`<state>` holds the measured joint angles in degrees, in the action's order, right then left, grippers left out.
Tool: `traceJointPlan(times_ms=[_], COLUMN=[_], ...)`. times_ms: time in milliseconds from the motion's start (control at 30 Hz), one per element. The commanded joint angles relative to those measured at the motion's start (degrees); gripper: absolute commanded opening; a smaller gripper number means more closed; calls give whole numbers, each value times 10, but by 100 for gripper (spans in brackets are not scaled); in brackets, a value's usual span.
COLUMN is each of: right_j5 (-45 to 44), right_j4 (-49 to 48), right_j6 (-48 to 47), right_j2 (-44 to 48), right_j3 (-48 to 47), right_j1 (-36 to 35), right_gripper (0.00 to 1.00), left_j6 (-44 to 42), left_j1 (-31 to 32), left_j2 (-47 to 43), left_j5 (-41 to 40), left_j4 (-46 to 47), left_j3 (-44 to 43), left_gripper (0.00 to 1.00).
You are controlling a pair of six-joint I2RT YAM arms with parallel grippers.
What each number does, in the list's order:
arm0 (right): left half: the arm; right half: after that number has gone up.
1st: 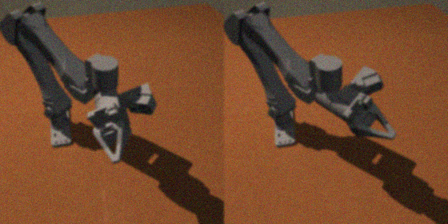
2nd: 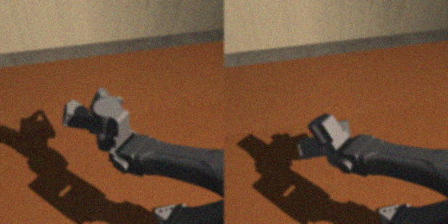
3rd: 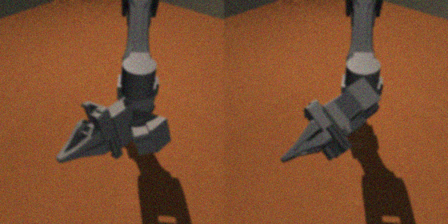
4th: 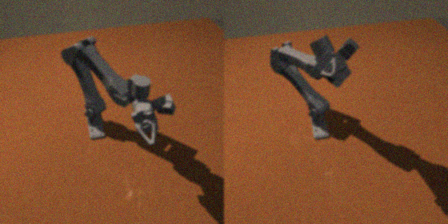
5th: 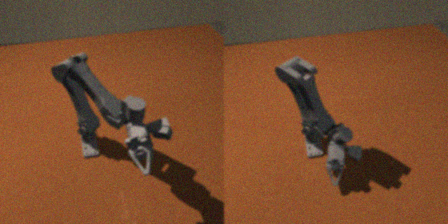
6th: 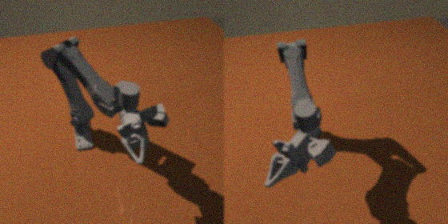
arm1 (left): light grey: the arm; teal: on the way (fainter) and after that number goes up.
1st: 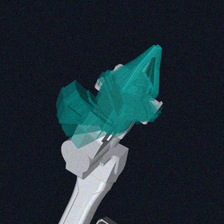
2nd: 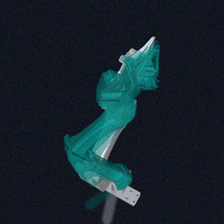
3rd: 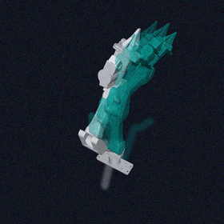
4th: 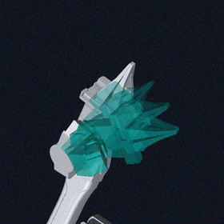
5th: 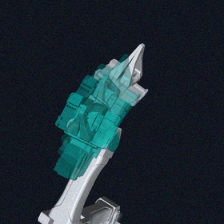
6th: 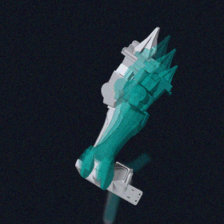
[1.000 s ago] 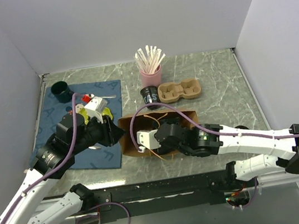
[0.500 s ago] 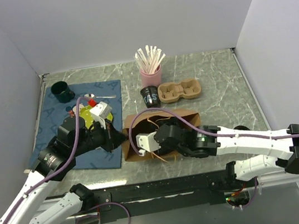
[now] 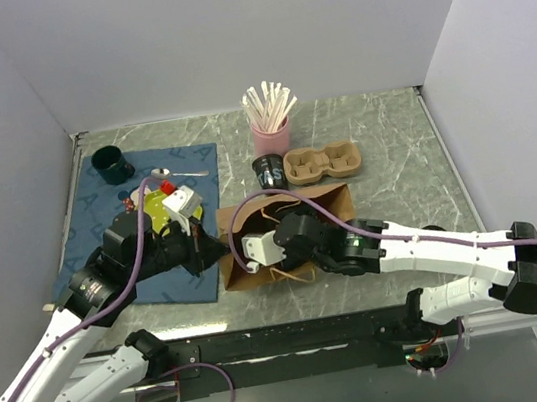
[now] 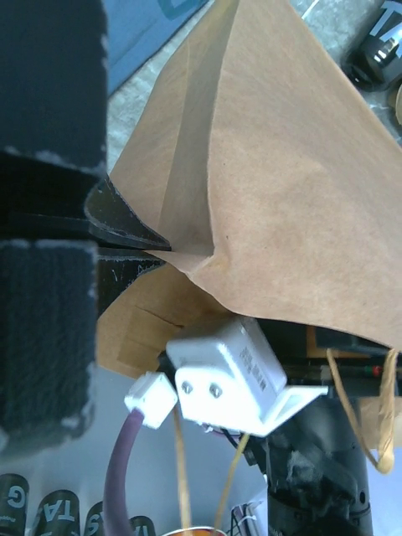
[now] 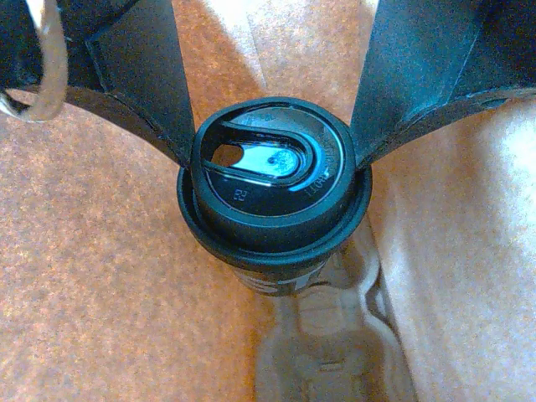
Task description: Pack the takeout coffee
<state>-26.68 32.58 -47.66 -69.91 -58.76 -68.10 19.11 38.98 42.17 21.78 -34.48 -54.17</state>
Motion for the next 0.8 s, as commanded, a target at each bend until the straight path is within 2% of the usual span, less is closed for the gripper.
traceJointPlan(times_ms=[0,200,433,567,767], right_j5=[15,7,-15,-38,-52], right_j4=[6,54,114,105,70], right_j6=[-14,-1,61,79,27], right_j2=[44,86,65,44,20], right_j3=[14,34,0,-10,-15], right_j1=[-5,-30,-104,-112,-93], right_gripper=[42,41,42,42,43], left_j6=[-7,-10,2,2,7], left_j1=[-8,-17,-19,-19,-19], left_j2=[-1,5,-2,-19,-38], left_j5=[8,31,89,89,106], left_j4=[23,25,38,42,59], left_j3=[-1,-8,-2,26,44], left_gripper=[1,1,1,1,1])
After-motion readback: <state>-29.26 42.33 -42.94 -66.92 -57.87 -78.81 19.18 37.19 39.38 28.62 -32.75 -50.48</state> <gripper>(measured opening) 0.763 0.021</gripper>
